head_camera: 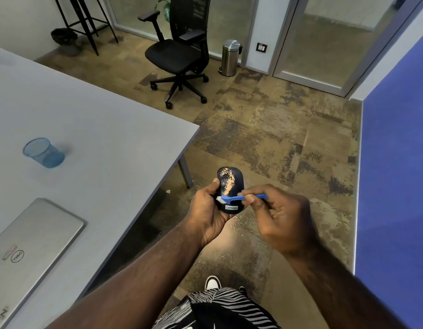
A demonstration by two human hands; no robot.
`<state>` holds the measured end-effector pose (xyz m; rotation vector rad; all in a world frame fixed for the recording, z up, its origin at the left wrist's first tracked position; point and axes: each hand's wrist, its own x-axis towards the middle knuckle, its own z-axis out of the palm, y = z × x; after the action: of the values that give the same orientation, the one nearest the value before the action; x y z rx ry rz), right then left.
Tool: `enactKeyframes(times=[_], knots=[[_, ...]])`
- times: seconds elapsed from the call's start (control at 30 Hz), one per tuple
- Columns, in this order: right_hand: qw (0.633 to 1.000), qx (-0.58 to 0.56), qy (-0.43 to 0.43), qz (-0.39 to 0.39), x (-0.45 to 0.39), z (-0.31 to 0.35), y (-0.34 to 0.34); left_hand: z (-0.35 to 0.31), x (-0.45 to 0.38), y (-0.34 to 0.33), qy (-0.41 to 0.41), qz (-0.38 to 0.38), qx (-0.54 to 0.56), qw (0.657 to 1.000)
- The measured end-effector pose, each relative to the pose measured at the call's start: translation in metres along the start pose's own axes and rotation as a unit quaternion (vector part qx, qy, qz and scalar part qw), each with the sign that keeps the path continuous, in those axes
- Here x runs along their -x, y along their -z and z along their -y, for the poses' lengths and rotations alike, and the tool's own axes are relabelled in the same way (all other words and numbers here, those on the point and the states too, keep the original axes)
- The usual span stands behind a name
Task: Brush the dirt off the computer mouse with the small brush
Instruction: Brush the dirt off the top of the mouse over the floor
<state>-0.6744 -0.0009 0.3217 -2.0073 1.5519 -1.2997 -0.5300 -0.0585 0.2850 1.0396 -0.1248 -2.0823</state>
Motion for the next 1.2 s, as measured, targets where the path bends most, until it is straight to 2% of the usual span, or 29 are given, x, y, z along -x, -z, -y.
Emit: enactKeyframes(times=[0.2,0.43,0.7,0.8,0.9,0.97,1.1,1.2], knots=[[0.997,0.068,0.023,-0.018,0.010,0.008,-0.009,0.000,0.002,-0.001,-0.006,-0.001,0.004,1.000],[0.992,0.087,-0.046,-0.073,0.002,0.007,-0.003,0.000,0.004,-0.003,-0.011,0.002,-0.005,1.000],[0.984,0.135,-0.064,-0.093,-0.015,-0.020,0.010,-0.002,0.003,-0.001,-0.016,0.000,-0.010,1.000],[0.990,0.080,-0.054,-0.106,-0.018,-0.021,0.015,-0.003,0.002,-0.001,-0.017,-0.003,-0.012,1.000],[0.996,0.024,-0.045,-0.078,-0.015,-0.016,0.013,-0.004,0.002,0.000,-0.016,-0.004,-0.009,1.000],[0.996,0.025,-0.055,-0.063,-0.014,-0.017,0.008,-0.005,0.002,-0.001,-0.017,-0.004,-0.009,1.000],[0.990,0.046,-0.094,-0.095,-0.020,-0.031,0.006,-0.006,0.003,-0.001,-0.012,-0.004,-0.019,1.000],[0.991,0.025,-0.086,-0.095,-0.022,-0.034,0.008,-0.007,0.004,-0.001,-0.009,-0.005,-0.017,1.000]])
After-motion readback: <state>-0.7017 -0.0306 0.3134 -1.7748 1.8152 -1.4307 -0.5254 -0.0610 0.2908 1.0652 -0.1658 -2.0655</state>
